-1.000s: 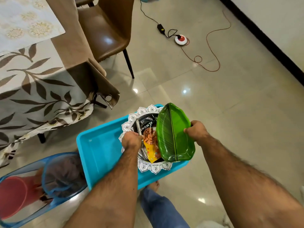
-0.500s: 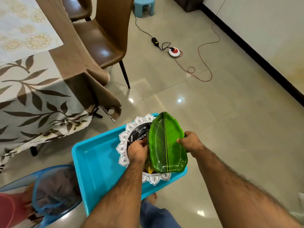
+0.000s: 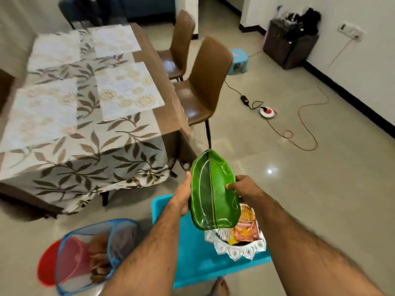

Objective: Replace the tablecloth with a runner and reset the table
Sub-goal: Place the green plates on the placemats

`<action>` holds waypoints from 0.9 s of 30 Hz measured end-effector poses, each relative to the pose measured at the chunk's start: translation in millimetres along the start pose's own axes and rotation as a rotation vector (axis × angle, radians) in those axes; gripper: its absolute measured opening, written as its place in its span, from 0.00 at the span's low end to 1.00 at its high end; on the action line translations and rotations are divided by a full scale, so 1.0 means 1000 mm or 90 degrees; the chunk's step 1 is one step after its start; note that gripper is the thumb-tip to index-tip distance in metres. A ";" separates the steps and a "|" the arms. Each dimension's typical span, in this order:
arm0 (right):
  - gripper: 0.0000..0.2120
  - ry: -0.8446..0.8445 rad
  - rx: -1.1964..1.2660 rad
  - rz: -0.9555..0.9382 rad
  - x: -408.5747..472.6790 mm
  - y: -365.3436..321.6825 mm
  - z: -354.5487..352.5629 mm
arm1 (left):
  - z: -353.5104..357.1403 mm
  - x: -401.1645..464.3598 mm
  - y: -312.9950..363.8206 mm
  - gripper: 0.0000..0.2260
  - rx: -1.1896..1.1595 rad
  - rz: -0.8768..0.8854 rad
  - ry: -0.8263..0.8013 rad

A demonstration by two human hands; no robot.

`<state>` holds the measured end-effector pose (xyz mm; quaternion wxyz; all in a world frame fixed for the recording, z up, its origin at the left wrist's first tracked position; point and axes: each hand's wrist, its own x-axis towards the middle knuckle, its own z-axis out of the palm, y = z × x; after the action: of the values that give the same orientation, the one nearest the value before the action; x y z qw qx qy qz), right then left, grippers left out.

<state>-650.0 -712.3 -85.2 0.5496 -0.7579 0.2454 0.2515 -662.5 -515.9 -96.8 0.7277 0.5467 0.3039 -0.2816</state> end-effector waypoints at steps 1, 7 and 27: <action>0.05 -0.008 0.000 -0.009 -0.005 -0.008 0.009 | -0.011 -0.005 0.005 0.29 -0.008 0.012 0.014; 0.08 0.012 -0.050 -0.086 -0.026 -0.051 0.062 | -0.058 -0.031 0.030 0.30 -0.066 0.021 0.018; 0.10 0.021 -0.201 -0.292 0.009 -0.082 -0.088 | 0.104 -0.029 0.038 0.34 -0.238 0.080 0.214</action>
<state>-580.1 -775.2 -9.2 0.4633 -0.8738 0.0342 0.1436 -639.9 -604.6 -28.7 0.7715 0.4596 0.4327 -0.0798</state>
